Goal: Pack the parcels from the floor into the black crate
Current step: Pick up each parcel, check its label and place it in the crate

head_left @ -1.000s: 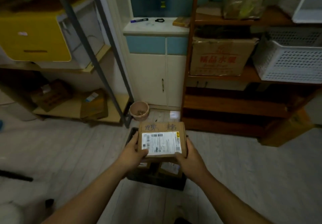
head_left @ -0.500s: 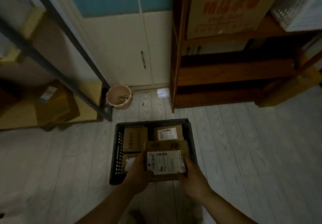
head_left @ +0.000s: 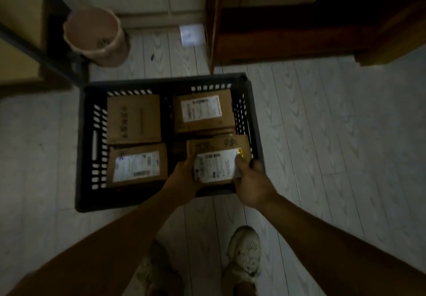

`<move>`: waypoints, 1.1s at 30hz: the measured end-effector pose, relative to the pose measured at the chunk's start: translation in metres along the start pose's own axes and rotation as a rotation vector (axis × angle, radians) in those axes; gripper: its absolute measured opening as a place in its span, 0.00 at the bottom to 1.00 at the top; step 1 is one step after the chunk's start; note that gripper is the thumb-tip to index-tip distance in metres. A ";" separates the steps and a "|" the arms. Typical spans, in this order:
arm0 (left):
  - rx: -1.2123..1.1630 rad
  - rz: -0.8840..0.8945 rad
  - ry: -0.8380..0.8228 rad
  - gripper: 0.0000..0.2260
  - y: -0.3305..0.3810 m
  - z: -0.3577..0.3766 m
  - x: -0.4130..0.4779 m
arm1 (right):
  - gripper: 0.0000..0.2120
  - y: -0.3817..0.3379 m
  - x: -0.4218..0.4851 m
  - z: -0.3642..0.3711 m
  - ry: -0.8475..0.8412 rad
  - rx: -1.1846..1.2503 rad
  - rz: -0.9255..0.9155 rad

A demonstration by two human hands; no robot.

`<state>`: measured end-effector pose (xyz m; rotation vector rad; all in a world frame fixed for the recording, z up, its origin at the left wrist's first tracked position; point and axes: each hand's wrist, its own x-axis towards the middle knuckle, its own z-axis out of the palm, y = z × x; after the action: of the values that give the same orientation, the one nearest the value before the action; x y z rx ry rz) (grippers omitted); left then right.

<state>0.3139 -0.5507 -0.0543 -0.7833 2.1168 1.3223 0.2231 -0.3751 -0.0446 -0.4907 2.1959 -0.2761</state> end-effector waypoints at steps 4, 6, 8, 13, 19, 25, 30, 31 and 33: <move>-0.017 0.037 0.010 0.45 -0.010 0.011 0.017 | 0.36 0.013 0.008 0.014 0.041 -0.134 -0.006; -0.053 0.054 0.017 0.43 -0.009 0.008 0.019 | 0.36 0.012 0.010 0.015 0.104 -0.174 -0.012; -0.019 0.038 0.054 0.41 -0.010 0.010 0.017 | 0.35 0.010 0.011 0.017 0.172 -0.141 -0.018; 0.068 -0.021 0.105 0.44 -0.013 0.024 -0.003 | 0.28 0.013 0.004 0.028 0.266 0.004 -0.013; 0.017 -0.037 0.104 0.43 -0.009 0.018 0.003 | 0.29 0.014 0.009 0.030 0.276 -0.018 -0.012; -0.043 -0.006 0.181 0.34 -0.007 -0.004 0.017 | 0.31 0.006 0.032 0.009 0.333 0.036 -0.124; 0.026 -0.040 0.205 0.34 0.003 -0.013 0.040 | 0.31 -0.004 0.062 -0.001 0.213 -0.003 -0.051; 0.049 -0.039 0.204 0.35 0.006 -0.014 0.041 | 0.32 -0.005 0.063 -0.001 0.200 -0.028 -0.040; 0.062 -0.031 0.199 0.36 0.009 -0.014 0.040 | 0.31 -0.002 0.061 0.002 0.212 -0.032 -0.049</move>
<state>0.2776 -0.5680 -0.0710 -0.9521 2.2768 1.1997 0.1903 -0.4035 -0.0878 -0.5552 2.3997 -0.3324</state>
